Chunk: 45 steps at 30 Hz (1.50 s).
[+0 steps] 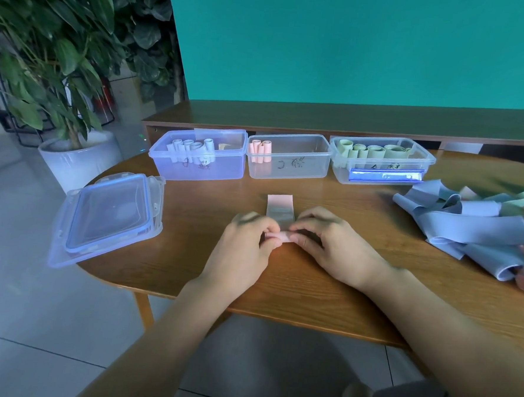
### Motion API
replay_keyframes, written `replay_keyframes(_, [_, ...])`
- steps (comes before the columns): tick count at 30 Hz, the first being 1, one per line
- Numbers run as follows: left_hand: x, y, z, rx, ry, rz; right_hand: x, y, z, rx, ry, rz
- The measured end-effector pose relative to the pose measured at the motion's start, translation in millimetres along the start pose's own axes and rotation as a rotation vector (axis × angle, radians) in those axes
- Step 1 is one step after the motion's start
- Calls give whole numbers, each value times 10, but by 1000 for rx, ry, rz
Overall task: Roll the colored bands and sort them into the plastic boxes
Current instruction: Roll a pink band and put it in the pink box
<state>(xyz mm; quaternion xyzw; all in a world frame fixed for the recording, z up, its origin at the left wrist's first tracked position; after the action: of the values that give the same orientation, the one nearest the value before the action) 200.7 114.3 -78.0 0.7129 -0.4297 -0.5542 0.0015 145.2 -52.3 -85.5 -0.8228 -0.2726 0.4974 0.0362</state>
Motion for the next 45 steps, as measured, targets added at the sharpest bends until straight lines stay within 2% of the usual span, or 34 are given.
replay_keyframes(8, [48, -40, -51, 13, -7, -56, 23, 49, -30, 19, -24, 11])
replay_keyframes(16, [48, 2, -109, 103, 40, -60, 45, 120, -86, 76, -1, 17])
replay_keyframes(21, [56, -27, -191, 83, 16, -34, 48, 92, -104, 45, 51, 71])
replay_keyframes(29, [69, -53, -246, 77, 68, -82, 87, 192, -195, 65, 13, 80])
replay_keyframes(35, [103, -67, -299, 73, 38, -54, 85, 202, -234, 85, 18, 94])
replay_keyframes(40, [133, -82, -380, 73, 11, -47, 69, 176, -257, 30, 34, 103])
replay_keyframes(45, [105, -55, -425, 79, 85, -65, 80, 264, -298, 66, 28, 114])
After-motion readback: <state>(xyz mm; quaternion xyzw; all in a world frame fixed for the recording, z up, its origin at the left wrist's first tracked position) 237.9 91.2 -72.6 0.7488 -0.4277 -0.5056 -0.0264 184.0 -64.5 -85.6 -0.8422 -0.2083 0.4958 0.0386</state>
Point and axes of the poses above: each hand's wrist, its own z-axis away from the middle knuckle, its own x-axis out of the palm, y = z × x, the point moved 5 cm from there along -z, towards the middle knuckle, and after that the axes turned 7 degrees about -x, right-handed, at the moved point
